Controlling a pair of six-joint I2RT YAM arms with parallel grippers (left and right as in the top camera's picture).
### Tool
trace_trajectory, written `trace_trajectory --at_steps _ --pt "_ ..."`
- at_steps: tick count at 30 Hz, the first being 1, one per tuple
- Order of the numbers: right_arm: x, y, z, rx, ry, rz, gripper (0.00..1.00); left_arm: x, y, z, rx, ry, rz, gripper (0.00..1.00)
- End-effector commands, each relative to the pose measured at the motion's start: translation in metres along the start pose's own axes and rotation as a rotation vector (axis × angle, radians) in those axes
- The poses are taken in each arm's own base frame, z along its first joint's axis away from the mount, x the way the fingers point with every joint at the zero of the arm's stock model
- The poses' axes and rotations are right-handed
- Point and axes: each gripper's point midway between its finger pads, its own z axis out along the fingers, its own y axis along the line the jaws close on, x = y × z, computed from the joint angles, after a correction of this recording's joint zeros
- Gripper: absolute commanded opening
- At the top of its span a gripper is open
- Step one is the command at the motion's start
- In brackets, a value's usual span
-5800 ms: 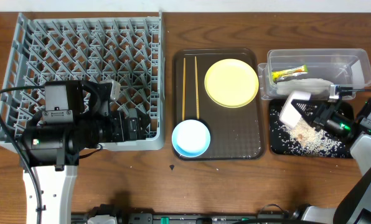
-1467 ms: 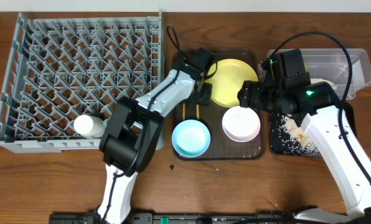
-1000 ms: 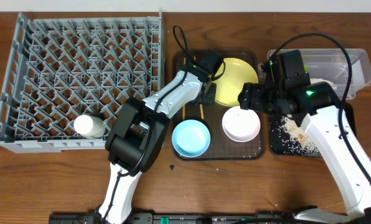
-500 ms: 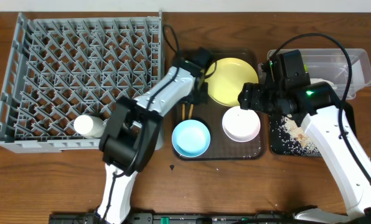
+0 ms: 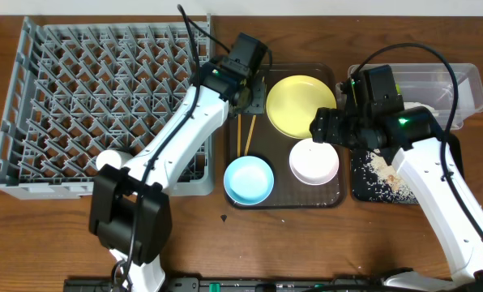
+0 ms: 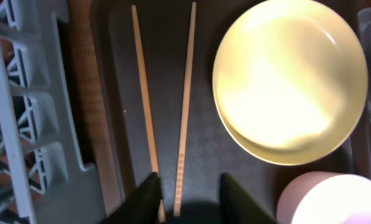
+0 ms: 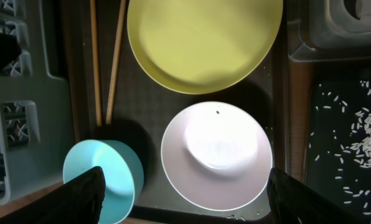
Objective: Sort waste into correct bins and load items into the dishwasher
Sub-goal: 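Reach the left gripper to the chopsticks on the brown tray, then grasp the chopsticks with the left gripper and lift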
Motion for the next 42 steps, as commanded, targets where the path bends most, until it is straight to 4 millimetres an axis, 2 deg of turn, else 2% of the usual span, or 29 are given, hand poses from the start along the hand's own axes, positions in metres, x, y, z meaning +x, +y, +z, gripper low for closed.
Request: trace_trajectory --at_steps 1,9,17,19,23,25,30,34,37,38,42 --pt "-0.003 0.001 -0.002 -0.009 -0.007 0.015 0.81 0.013 0.003 0.029 -0.042 0.057 0.080 0.36" --pt "-0.002 0.000 -0.002 -0.008 -0.005 0.015 0.82 0.046 0.013 0.098 -0.094 0.193 0.101 0.40" --pt "-0.002 0.001 -0.002 -0.008 -0.005 0.015 0.82 0.067 0.020 0.134 -0.113 0.262 0.104 0.40" --pt "-0.002 0.001 -0.002 -0.008 -0.005 0.015 0.82 0.073 0.021 0.140 -0.119 0.279 0.106 0.34" --pt "-0.002 0.001 -0.002 -0.008 -0.005 0.015 0.82 0.083 0.022 0.148 -0.128 0.311 0.113 0.15" --pt "-0.002 0.001 -0.002 -0.008 -0.005 0.015 0.82 0.084 0.022 0.148 -0.130 0.317 0.114 0.11" --pt "-0.002 0.001 -0.002 -0.008 -0.005 0.015 0.82 0.078 0.021 0.137 -0.126 0.303 0.111 0.10" --pt "-0.002 0.001 -0.002 -0.008 -0.005 0.015 0.82 0.058 0.016 0.110 -0.114 0.263 0.104 0.08" --pt "-0.002 0.001 -0.002 -0.008 -0.005 0.015 0.82 0.038 0.009 0.078 -0.093 0.203 0.102 0.08" --pt "-0.002 0.000 -0.002 -0.008 -0.005 0.016 0.82 0.025 0.004 0.053 -0.075 0.150 0.100 0.08" --pt "-0.002 0.000 -0.002 -0.008 -0.005 0.015 0.82 0.010 0.008 0.005 -0.067 0.077 0.087 0.08"
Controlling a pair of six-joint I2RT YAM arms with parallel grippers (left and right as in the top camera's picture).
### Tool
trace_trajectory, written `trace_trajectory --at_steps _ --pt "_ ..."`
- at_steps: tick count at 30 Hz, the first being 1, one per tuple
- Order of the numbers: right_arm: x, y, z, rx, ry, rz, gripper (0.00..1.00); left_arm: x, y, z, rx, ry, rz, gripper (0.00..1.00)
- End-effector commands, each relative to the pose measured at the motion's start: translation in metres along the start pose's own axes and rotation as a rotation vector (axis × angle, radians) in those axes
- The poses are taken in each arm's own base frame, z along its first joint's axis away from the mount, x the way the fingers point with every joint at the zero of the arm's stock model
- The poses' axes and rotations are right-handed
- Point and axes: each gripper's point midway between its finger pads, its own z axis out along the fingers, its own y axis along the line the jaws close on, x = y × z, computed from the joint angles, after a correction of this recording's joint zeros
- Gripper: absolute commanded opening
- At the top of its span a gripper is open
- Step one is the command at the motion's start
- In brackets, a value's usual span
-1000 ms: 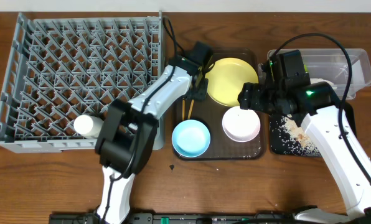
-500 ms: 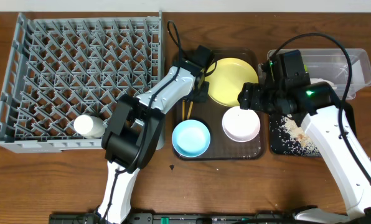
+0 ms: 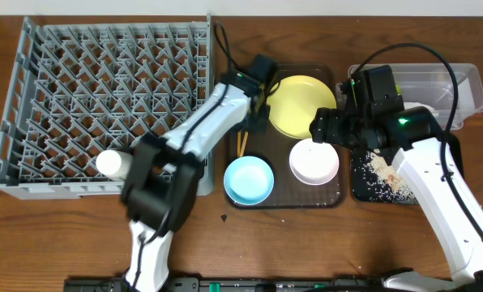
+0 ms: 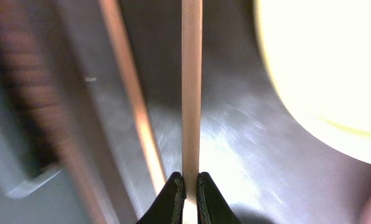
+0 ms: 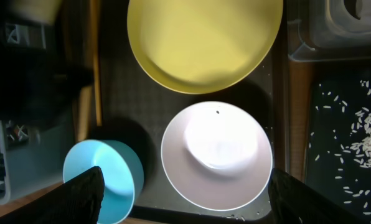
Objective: Sort waste into correct bins and load items into the dishwasher
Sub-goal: 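Grasp the chopsticks with the left gripper and lift, then insert the chopsticks upright into the dish rack with the left gripper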
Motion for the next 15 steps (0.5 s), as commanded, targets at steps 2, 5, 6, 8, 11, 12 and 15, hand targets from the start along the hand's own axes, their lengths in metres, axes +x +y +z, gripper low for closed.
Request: trace_trajectory --at_steps 2,5,6,8,11,12,15 --pt "-0.002 0.000 -0.002 -0.008 -0.006 0.015 0.82 -0.020 0.023 -0.088 -0.023 -0.166 -0.031 0.08" --pt "-0.003 0.001 -0.003 -0.009 -0.007 0.015 0.83 -0.012 0.059 -0.096 -0.150 -0.149 -0.065 0.09" --pt "-0.003 0.001 -0.002 -0.009 -0.007 0.015 0.83 -0.010 0.070 -0.095 -0.186 -0.139 -0.076 0.09" --pt "-0.003 0.001 -0.002 -0.009 -0.008 0.015 0.83 -0.006 0.090 -0.088 -0.235 -0.117 -0.103 0.10" --pt "-0.003 0.001 -0.002 -0.010 -0.008 0.015 0.83 0.003 0.114 -0.069 -0.234 -0.066 -0.164 0.10" --pt "-0.003 0.001 -0.002 -0.009 -0.008 0.015 0.83 0.005 0.117 -0.064 -0.219 -0.049 -0.178 0.10" --pt "-0.003 0.001 -0.002 -0.010 -0.009 0.014 0.83 0.009 0.123 -0.052 -0.191 -0.010 -0.204 0.10"
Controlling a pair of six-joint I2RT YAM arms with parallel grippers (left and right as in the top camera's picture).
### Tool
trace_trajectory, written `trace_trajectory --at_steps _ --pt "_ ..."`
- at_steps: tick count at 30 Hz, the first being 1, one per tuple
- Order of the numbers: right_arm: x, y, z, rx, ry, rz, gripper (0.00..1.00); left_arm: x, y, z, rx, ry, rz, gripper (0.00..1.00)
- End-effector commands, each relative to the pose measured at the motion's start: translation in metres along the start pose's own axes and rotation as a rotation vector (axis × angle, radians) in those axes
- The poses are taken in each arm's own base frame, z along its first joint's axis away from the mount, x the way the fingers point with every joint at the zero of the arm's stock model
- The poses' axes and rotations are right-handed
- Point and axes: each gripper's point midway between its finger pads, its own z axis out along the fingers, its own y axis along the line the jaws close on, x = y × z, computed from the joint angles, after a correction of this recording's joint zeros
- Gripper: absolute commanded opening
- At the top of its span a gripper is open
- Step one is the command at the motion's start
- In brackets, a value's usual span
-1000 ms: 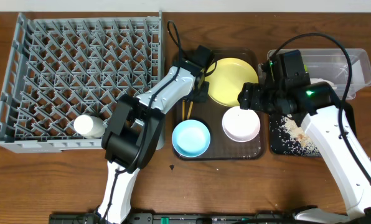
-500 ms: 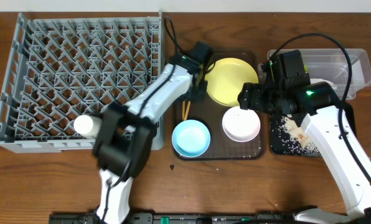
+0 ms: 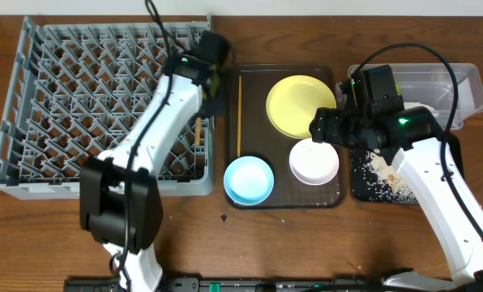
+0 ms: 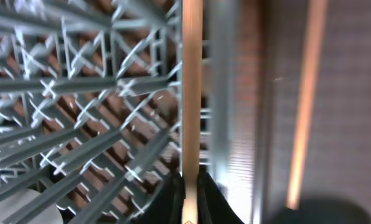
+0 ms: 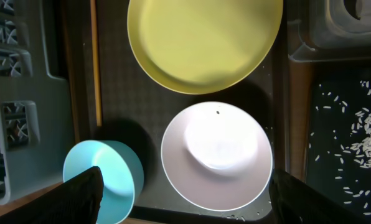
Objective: Sort waste into correct bins and load items into the dishwasher
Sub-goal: 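Insert the chopsticks upright into the dish rack with the left gripper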
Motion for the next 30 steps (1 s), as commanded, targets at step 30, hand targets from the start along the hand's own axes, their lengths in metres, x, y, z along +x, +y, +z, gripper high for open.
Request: trace_trajectory --at_steps 30 --pt "-0.009 0.002 -0.001 -0.011 -0.031 0.011 0.85 -0.012 -0.100 -0.007 0.218 -0.129 0.163 0.29"
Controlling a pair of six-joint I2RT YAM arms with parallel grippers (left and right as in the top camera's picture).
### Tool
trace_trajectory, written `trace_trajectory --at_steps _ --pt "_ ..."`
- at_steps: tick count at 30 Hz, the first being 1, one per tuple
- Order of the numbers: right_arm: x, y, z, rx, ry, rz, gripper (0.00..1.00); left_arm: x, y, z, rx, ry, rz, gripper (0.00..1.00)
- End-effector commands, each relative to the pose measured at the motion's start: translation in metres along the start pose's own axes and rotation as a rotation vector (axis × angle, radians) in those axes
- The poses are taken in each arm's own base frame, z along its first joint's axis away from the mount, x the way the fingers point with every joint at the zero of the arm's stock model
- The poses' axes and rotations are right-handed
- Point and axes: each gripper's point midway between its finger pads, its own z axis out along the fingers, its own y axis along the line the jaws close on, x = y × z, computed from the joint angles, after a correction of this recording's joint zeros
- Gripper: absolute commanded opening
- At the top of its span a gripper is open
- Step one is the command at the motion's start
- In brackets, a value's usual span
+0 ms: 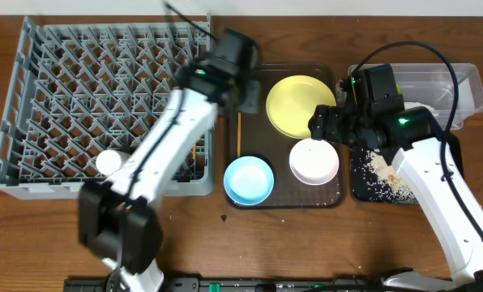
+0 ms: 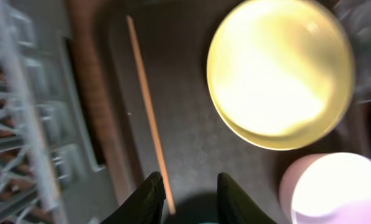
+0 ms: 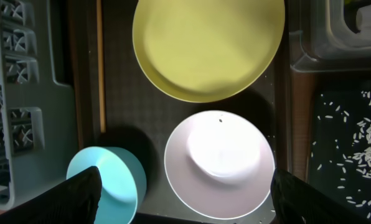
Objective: Sort waste into correct bins and load items into the dishwasher
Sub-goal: 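Insert the chopsticks upright into the dish rack with the left gripper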
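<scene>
My left gripper (image 2: 188, 198) (image 1: 243, 89) hangs open over the brown tray's (image 1: 332, 199) left side. A wooden chopstick (image 2: 148, 124) (image 1: 239, 134) lies on the tray, its near end just inside the left finger. A second chopstick (image 1: 195, 151) lies in the grey dish rack (image 1: 104, 105) near its right edge. A yellow plate (image 1: 301, 105), a pink bowl (image 1: 314, 161) and a blue bowl (image 1: 249, 179) sit on the tray. The right gripper (image 3: 192, 199) (image 1: 318, 126) is wide open above the pink bowl (image 3: 220, 165), holding nothing.
A white cup (image 1: 110, 162) lies in the rack's front part. Right of the brown tray is a black tray (image 1: 379, 178) scattered with rice, and behind it a clear plastic bin (image 1: 424, 85). Bare wood table runs along the front.
The left gripper was shut on a chopstick over the rack's right edge. Now it is open over the tray above the other chopstick, and the first one lies in the rack. The right arm barely shifted.
Two chopsticks lay on the tray with my left gripper open over them. Then it was shut on one, then held it over the rack. Now that chopstick rests in the rack and the gripper is open over the one left on the tray. The right gripper stayed open throughout.
</scene>
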Motion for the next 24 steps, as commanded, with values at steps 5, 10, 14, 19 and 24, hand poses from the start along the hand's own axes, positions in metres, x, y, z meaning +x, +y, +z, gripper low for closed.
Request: trace_trajectory --at_steps 5,10,14,19,24 --pt "-0.003 -0.001 -0.001 0.000 -0.006 0.015 0.85 0.028 0.027 0.089 -0.130 0.142 0.008 0.29" --pt "-0.002 -0.001 -0.001 0.000 -0.005 0.015 0.85 0.041 0.040 0.128 -0.149 0.190 -0.006 0.30" --pt "-0.002 -0.001 -0.001 0.000 -0.005 0.015 0.85 0.055 0.044 0.148 -0.160 0.234 -0.006 0.30" --pt "-0.001 -0.002 0.000 0.002 -0.002 0.016 0.85 0.063 0.034 0.155 -0.104 0.266 -0.017 0.25" --pt "-0.001 -0.002 0.000 0.003 0.001 0.016 0.85 0.068 0.021 0.154 -0.032 0.290 -0.030 0.08"
